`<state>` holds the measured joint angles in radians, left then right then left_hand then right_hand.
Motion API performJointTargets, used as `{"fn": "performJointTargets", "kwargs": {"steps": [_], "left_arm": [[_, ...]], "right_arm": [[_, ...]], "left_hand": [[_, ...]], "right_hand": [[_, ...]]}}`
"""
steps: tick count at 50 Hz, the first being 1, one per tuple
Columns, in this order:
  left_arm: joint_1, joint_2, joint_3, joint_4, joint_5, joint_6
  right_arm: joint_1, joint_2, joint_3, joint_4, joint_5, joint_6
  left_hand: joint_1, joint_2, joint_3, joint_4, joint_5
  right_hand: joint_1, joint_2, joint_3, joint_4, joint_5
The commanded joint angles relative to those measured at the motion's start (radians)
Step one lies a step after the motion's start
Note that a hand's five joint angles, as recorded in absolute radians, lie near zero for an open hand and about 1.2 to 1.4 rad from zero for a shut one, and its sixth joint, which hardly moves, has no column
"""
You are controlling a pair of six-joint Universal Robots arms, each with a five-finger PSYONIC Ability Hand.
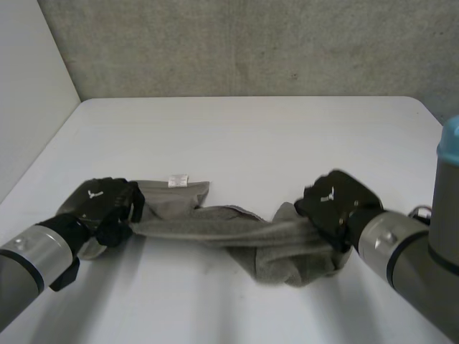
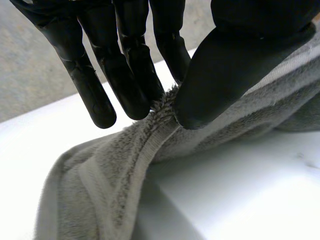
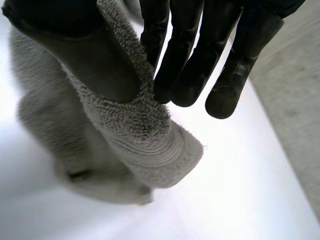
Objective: Fold the towel.
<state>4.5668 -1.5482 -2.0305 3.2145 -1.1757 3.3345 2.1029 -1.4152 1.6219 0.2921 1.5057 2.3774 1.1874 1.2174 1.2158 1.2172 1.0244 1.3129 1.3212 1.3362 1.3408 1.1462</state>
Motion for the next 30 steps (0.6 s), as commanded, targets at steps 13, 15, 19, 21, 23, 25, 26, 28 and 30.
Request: {"fn": "performJointTargets", "kwargs": {"steps": [13,15,19,21,23,25,26,28,30], "left_arm": [[-0.048,-0.339,0.377,0.088,-0.105,0.011],[-0.055,-0.346,0.546,0.164,-0.162,-0.004],[-0.083,-0.340,0.720,0.271,-0.216,-0.027],[-0.106,-0.329,0.862,0.364,-0.269,-0.079],[-0.109,-0.323,0.910,0.393,-0.285,-0.107],[-0.111,-0.314,0.941,0.409,-0.295,-0.136],[-0.109,-0.297,0.949,0.409,-0.295,-0.164],[-0.109,-0.280,0.938,0.401,-0.294,-0.185],[-0.109,-0.263,0.908,0.389,-0.294,-0.198]], "right_arm": [[-0.023,0.266,-0.321,-0.182,0.007,0.008],[-0.024,0.282,-0.405,-0.234,0.011,0.009],[-0.026,0.291,-0.606,-0.463,0.037,0.009],[-0.026,0.282,-0.646,-0.544,0.042,0.009],[-0.026,0.269,-0.668,-0.614,0.047,0.011],[-0.023,0.222,-0.656,-0.694,0.048,0.011],[-0.023,0.222,-0.655,-0.694,0.048,0.011],[-0.023,0.167,-0.593,-0.699,0.050,0.011],[-0.024,0.145,-0.541,-0.699,0.047,0.014]], "left_hand": [[0.209,0.179,0.180,0.179,0.197],[0.209,0.179,0.180,0.179,0.197],[0.209,0.179,0.180,0.179,0.197],[0.209,0.179,0.180,0.179,0.197],[0.209,0.179,0.180,0.179,0.197],[0.209,0.179,0.180,0.179,0.197],[0.209,0.179,0.180,0.179,0.197],[0.209,0.179,0.180,0.179,0.197],[0.209,0.179,0.180,0.179,0.197]], "right_hand": [[0.083,0.075,0.060,0.055,0.076],[0.083,0.075,0.060,0.055,0.076],[0.083,0.075,0.060,0.055,0.076],[0.083,0.075,0.060,0.055,0.076],[0.083,0.075,0.060,0.055,0.076],[0.083,0.075,0.060,0.055,0.076],[0.083,0.075,0.060,0.055,0.076],[0.083,0.075,0.060,0.055,0.076],[0.083,0.075,0.060,0.055,0.076]]}}
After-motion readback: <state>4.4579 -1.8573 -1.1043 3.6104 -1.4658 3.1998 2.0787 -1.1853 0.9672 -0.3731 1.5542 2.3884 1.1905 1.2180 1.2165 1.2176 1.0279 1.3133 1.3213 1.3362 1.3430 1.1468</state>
